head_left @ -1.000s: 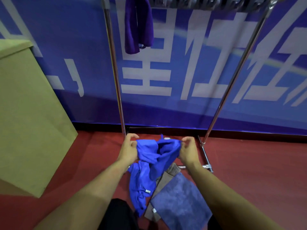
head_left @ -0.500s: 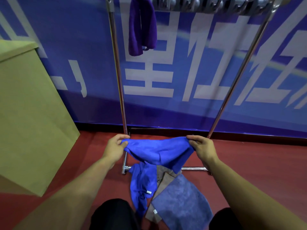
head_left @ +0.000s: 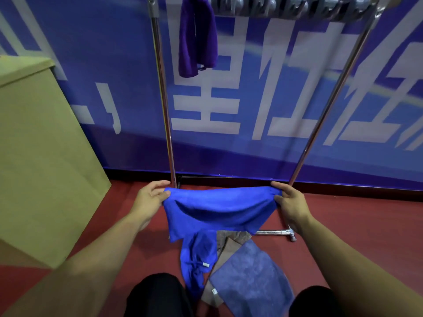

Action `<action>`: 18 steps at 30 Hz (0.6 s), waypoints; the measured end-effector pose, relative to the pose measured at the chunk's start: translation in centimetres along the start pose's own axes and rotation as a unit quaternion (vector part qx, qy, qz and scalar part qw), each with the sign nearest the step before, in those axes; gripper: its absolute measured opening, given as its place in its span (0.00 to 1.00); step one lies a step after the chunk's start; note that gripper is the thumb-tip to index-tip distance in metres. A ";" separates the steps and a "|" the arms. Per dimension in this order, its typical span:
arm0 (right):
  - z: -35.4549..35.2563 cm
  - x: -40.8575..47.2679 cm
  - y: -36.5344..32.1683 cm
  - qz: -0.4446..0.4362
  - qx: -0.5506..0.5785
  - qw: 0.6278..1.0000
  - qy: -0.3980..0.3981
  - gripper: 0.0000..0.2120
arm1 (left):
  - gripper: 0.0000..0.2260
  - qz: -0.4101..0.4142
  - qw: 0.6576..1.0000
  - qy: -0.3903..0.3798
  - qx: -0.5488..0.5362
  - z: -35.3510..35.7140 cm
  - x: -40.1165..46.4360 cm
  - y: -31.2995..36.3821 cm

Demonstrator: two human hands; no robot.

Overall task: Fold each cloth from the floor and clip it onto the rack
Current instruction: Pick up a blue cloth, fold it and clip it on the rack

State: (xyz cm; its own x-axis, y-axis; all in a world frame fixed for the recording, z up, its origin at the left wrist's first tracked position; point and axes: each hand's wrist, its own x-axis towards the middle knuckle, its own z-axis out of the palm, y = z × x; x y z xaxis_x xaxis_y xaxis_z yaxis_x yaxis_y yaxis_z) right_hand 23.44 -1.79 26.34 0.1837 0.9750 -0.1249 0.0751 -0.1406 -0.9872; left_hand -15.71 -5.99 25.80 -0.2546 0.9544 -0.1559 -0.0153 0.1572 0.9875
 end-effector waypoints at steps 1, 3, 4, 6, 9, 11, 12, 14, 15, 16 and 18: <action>-0.1 0.0 0.0 -0.003 -0.018 1.000 0.005 0.26 | 0.12 -0.003 1.000 0.008 -0.003 -0.2 0.1 0.1; -0.3 0.1 -0.1 -0.006 -0.029 1.000 0.008 0.27 | 0.11 -0.009 0.999 0.025 -0.019 -0.5 0.1 0.4; -0.4 0.2 -0.1 -0.004 -0.031 0.999 0.013 0.28 | 0.10 -0.010 0.999 0.033 -0.024 -0.7 0.1 0.5; -0.8 0.4 0.1 0.014 -0.047 0.998 0.026 0.27 | 0.10 -0.010 0.999 0.039 -0.010 -1.0 0.0 0.6; -1.7 0.7 1.0 0.035 -0.136 0.990 0.025 0.27 | 0.10 -0.006 0.999 0.020 0.031 -1.1 -0.2 0.5; -1.8 0.5 1.2 0.036 -0.175 0.984 0.010 0.24 | 0.11 0.006 0.999 0.022 0.032 -0.9 -0.4 0.6; -1.8 0.2 0.8 0.034 -0.157 0.987 0.003 0.21 | 0.12 0.013 0.999 0.025 0.031 -0.8 -0.4 0.7; -1.1 -0.7 -0.3 0.049 -0.021 0.999 0.000 0.18 | 0.14 0.021 0.999 0.034 0.026 -0.5 -0.3 0.9; -1.0 -0.9 -0.7 0.069 0.052 0.996 -0.003 0.18 | 0.15 0.021 0.999 0.037 0.026 -0.4 -0.3 0.9; -1.0 -0.9 -1.0 0.090 0.103 0.991 -0.011 0.19 | 0.16 0.016 0.999 0.038 0.024 -0.3 -0.3 1.1; -1.0 -1.2 -1.1 0.114 0.147 0.982 -0.036 0.20 | 0.18 0.006 0.999 0.040 0.022 -0.1 -0.4 1.1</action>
State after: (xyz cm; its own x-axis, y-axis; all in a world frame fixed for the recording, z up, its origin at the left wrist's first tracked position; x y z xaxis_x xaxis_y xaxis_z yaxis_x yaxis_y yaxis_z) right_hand 24.17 -2.97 27.67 0.0921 0.9352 -0.3420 -0.2489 -0.3110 -0.9172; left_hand -15.74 -6.23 26.97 -0.3310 0.9331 -0.1406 0.0303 0.1595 0.9867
